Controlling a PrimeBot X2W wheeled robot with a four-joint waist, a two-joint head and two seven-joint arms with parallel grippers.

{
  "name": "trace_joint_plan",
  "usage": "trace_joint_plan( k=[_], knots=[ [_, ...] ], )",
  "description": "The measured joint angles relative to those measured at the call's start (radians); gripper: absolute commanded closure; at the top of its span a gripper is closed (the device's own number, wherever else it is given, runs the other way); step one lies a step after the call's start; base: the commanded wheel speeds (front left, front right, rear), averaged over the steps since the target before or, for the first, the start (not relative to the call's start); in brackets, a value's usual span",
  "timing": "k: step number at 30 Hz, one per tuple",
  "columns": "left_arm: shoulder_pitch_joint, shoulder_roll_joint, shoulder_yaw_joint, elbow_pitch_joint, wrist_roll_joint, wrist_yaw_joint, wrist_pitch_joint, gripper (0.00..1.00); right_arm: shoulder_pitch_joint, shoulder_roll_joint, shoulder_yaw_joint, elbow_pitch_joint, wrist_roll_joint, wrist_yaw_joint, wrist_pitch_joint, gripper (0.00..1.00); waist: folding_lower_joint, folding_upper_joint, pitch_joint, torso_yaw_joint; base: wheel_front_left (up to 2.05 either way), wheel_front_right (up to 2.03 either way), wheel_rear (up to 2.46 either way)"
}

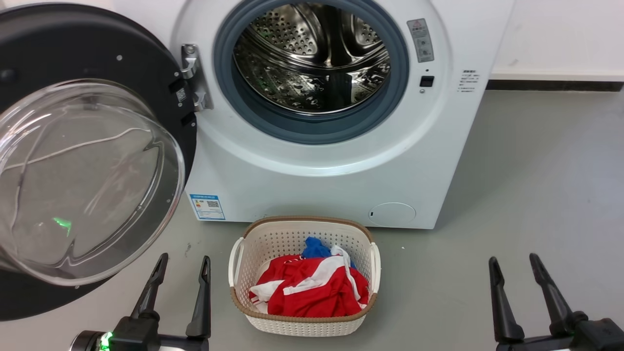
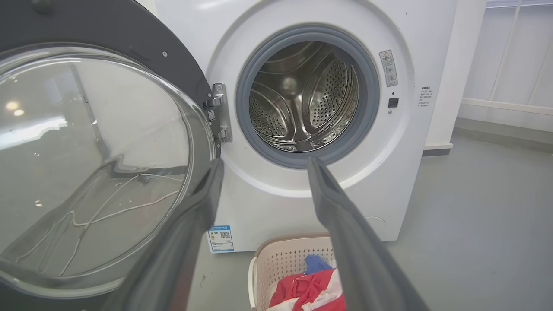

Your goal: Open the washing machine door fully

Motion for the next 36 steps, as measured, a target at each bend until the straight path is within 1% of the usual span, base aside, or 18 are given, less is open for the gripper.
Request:
trace_joint_plan(
  k=[8,15,25,26,32,36],
  knots=[
    [0.021,-0.003,-0.005,0.013,-0.012,0.047,0.000,0.00,0.025,0.000,-0.001,0.005,0.007,0.000,0.000,0.00,0.0000,0.0000,0.004,-0.043,0.00,0.00,0.00],
    [0.040,-0.005,-0.008,0.049,-0.044,0.053,0.000,0.00,0.025,0.000,-0.002,0.018,0.010,0.000,0.000,0.00,0.0000,0.0000,0.006,-0.058,0.00,0.00,0.00],
    [0.040,-0.005,-0.010,0.070,-0.056,0.058,0.000,0.00,0.023,0.000,-0.014,0.029,0.017,0.000,0.000,0.00,0.0000,0.0000,0.005,-0.050,0.00,0.00,0.00],
    [0.040,-0.006,-0.011,0.076,-0.059,0.060,0.000,1.00,0.023,0.000,-0.014,0.032,0.017,0.000,0.000,1.00,0.0001,0.0000,0.005,-0.050,0.00,0.00,0.00],
    [0.042,-0.006,-0.011,0.134,-0.063,0.060,0.000,1.00,0.029,0.000,-0.011,0.088,0.019,0.000,0.004,1.00,0.0000,0.0000,0.005,-0.049,0.00,0.00,0.00],
    [0.041,-0.006,-0.008,0.148,-0.133,0.056,0.019,1.00,0.027,-0.001,-0.009,0.101,0.090,0.000,0.017,1.00,0.0000,0.0000,0.006,-0.049,0.00,0.00,0.00]
  ],
)
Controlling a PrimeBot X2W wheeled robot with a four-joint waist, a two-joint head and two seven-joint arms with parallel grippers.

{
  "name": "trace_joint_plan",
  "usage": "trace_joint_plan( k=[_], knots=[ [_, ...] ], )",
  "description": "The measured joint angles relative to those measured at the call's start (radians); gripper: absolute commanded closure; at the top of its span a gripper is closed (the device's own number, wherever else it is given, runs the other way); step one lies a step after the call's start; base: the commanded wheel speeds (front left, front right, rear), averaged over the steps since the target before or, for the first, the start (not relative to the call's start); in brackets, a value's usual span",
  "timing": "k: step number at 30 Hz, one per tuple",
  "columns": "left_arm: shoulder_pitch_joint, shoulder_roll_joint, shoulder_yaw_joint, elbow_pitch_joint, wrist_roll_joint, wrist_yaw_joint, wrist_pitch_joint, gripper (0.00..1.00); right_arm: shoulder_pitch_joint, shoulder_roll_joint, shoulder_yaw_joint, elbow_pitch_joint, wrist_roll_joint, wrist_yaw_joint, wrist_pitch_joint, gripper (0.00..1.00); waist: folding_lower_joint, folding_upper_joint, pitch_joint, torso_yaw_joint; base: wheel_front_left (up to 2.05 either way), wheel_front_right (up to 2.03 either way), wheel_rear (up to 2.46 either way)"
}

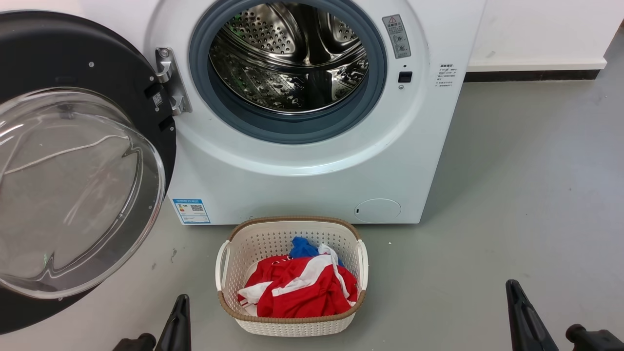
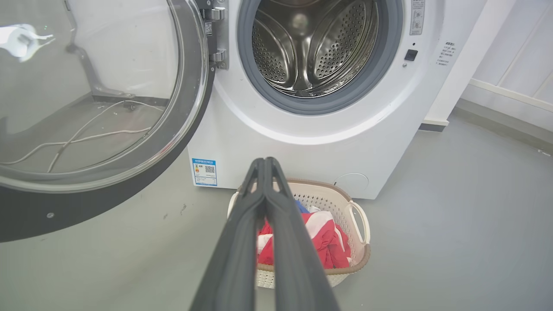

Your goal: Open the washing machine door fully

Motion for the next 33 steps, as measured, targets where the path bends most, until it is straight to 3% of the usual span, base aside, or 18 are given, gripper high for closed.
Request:
trace_joint_plan(
  k=[33],
  knots=[
    [-0.105,0.002,0.039,0.058,-0.576,-0.030,0.136,1.00,-0.117,-0.023,-0.003,0.088,0.584,0.000,0.111,1.00,0.0001,0.0000,0.007,0.003,0.00,0.00,0.00]
  ],
)
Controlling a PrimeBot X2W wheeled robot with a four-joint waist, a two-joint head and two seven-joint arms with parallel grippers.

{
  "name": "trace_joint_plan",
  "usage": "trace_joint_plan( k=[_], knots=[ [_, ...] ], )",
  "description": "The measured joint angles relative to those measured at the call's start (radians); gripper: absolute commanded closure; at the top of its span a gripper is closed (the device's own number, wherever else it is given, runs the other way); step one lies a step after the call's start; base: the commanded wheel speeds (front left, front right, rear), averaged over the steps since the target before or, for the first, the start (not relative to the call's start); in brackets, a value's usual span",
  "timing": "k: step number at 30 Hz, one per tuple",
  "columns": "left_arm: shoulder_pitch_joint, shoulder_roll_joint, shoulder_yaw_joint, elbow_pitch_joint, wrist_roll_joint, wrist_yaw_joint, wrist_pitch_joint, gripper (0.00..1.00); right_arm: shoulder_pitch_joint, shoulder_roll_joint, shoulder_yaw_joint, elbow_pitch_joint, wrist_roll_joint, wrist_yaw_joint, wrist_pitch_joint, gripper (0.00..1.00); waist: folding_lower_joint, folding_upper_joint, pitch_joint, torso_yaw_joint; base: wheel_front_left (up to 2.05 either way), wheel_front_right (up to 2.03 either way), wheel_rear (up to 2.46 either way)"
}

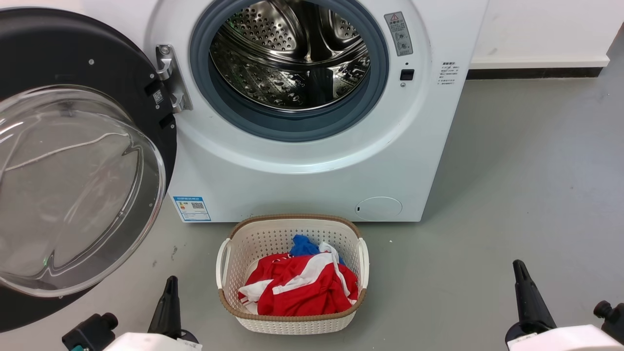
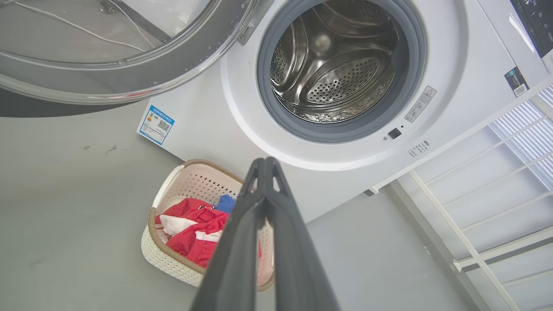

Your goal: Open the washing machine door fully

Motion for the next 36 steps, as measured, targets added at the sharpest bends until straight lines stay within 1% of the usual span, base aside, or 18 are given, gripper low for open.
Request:
trace_joint_plan(
  k=[17,36],
  knots=[
    [-0.045,0.001,0.015,0.022,-0.226,-0.014,0.056,1.00,-0.044,-0.005,-0.011,0.035,0.225,0.000,0.049,1.00,0.0000,0.0000,0.004,0.002,0.00,0.00,0.00],
    [-0.086,0.001,0.034,0.043,-0.435,-0.026,0.109,1.00,-0.097,-0.007,-0.025,0.067,0.429,0.000,0.100,1.00,-0.0001,0.0001,0.007,0.003,0.00,0.00,0.00]
  ],
)
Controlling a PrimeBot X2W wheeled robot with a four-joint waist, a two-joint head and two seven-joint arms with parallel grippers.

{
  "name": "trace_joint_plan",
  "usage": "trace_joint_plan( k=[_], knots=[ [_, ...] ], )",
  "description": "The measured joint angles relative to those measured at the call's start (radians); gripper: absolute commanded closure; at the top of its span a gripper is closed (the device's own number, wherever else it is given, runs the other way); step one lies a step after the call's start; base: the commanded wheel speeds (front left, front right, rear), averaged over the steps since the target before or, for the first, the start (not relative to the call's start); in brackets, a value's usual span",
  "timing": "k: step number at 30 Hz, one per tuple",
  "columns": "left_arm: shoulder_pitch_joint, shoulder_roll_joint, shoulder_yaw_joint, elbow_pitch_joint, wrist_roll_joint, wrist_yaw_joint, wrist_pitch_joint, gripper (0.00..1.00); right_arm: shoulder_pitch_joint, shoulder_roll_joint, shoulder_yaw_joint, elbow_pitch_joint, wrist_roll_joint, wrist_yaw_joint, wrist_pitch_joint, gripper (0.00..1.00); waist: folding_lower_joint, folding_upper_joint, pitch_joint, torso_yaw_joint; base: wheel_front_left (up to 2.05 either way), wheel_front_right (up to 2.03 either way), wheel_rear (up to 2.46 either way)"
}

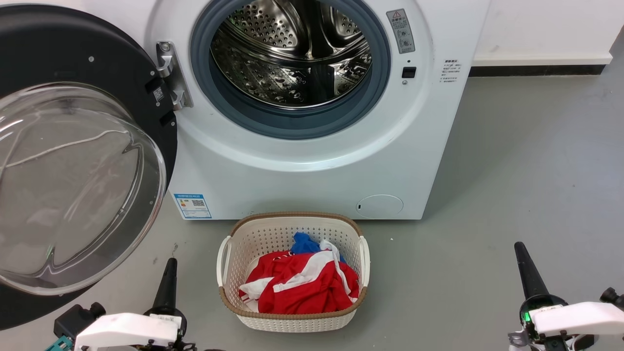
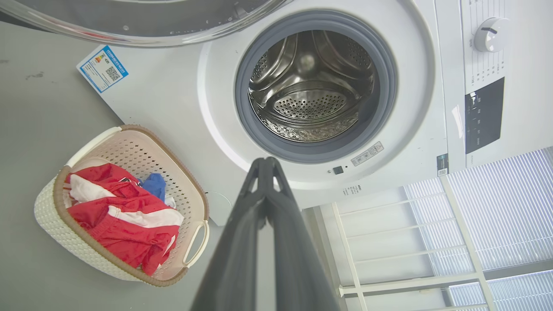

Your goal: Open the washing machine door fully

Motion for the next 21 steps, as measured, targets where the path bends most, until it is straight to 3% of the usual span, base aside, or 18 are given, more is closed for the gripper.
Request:
trace_joint_plan(
  k=[21],
  knots=[
    [-0.040,0.000,0.017,0.020,-0.195,-0.014,0.049,1.00,-0.041,0.000,-0.018,0.032,0.188,0.000,0.052,1.00,0.0000,0.0000,0.004,0.002,0.00,0.00,0.00]
  ],
)
